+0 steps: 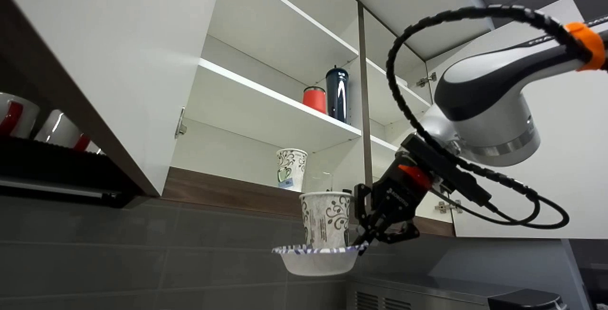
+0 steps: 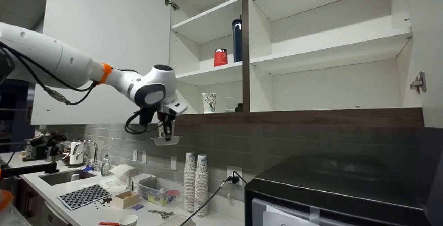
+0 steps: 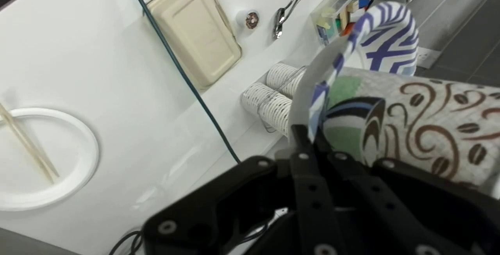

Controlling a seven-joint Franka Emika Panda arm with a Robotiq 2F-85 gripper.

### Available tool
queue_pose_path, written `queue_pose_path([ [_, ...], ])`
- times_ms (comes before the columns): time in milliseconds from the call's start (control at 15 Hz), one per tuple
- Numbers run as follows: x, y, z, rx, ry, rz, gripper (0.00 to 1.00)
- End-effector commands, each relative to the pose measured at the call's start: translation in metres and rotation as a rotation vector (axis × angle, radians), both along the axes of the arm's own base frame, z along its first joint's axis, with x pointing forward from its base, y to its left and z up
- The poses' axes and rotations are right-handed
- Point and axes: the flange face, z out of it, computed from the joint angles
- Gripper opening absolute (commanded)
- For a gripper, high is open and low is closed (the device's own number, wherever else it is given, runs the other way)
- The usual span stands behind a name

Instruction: Remove the plate and cup from inside the cabinet and place them on the counter top

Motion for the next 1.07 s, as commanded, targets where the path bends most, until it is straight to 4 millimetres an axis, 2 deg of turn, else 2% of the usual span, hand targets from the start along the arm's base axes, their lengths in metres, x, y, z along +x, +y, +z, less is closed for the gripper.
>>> queue_pose_path([
  [0, 0.029, -0.020, -0.049, 0.002, 0.056, -0.050, 0.01],
  [333, 0.050, -0.044, -0.107, 0.040, 0.087, -0.067, 0.01],
  [667, 0.059, -0.050, -0.155, 0.058, 0.070, -0.091, 0.01],
  [733, 0.060, -0.051, -0.162, 0.054, 0.072, -0.094, 0.01],
  [800, 0.060, -0.051, -0.148, 0.043, 0.083, -0.091, 0.04],
  [1000, 0.062, -0.051, -0.161, 0.040, 0.088, -0.094, 0.04],
])
